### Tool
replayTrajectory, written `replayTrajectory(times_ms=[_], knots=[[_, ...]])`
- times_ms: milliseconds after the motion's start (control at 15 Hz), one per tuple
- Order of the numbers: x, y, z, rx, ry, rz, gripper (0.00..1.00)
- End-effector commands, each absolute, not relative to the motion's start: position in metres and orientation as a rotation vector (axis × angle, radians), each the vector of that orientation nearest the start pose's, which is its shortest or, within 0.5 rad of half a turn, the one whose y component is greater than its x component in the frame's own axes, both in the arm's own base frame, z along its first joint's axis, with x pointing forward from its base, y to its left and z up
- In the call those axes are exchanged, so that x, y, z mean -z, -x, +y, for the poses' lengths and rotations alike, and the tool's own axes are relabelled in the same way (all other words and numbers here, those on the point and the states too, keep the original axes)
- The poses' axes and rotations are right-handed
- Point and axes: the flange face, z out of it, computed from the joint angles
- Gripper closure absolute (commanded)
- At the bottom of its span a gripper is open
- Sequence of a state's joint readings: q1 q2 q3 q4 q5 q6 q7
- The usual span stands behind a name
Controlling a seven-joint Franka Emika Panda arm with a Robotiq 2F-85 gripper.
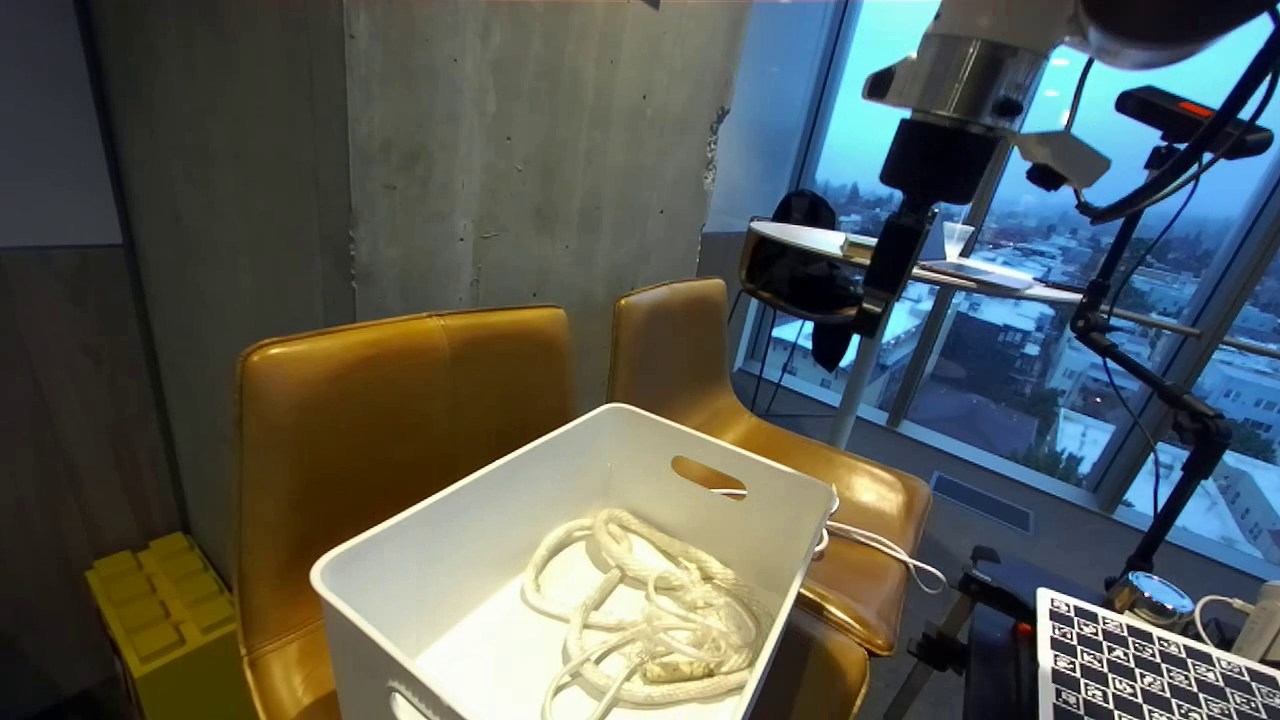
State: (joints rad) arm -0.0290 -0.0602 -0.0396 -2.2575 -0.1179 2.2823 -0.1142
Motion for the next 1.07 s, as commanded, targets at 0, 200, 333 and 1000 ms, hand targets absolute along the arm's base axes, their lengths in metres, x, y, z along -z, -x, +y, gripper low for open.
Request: replayTrajectory(times_ms=[0,200,333,1000], knots=[[-0.358,-0.517,-0.119,0.079,3.228,-0.166,0.00],[-0.320,-0.524,-0.184,0.021,3.226,-0.164,0.00],[-0.295,-0.533,-0.212,-0.016,3.221,-0.177,0.00],[-0.156,-0.593,-0.220,-0.038,3.243,-0.253,0.00]])
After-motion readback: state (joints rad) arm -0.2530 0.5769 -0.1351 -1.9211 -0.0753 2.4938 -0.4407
